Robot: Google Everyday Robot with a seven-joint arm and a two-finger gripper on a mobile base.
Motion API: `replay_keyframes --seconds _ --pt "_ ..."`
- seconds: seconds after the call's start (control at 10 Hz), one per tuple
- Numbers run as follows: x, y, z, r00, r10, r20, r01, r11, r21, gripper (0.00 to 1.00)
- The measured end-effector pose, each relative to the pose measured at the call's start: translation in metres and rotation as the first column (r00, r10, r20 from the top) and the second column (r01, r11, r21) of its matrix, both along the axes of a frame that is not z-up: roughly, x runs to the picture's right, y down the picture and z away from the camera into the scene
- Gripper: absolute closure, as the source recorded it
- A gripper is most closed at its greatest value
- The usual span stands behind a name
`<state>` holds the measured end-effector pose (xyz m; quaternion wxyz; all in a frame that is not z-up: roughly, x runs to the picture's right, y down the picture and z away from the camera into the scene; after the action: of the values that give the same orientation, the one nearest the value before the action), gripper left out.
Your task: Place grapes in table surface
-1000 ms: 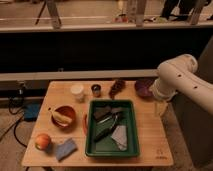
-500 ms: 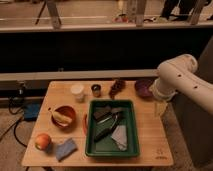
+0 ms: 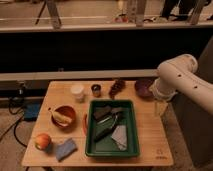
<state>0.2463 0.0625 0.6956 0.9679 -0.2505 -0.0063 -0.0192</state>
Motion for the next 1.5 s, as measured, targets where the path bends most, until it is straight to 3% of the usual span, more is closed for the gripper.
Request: replay_keyframes --seconds 0.3,0.6,0.9,1.5 --pt "-0.023 -0.030 0.012 0.999 -0.045 0.029 0.044 0.9984 0.035 0.20" --pt "-0.032 -0.036 0.014 0.997 -0.070 0.041 0.068 0.9963 0.053 0.20" --pt "-0.051 -0.061 0.030 0.992 -0.107 0.064 0.102 0.9918 0.077 0.20" --pt "-0.074 -0.078 0.052 0.984 -0.148 0.095 0.138 0.9851 0.102 0.20"
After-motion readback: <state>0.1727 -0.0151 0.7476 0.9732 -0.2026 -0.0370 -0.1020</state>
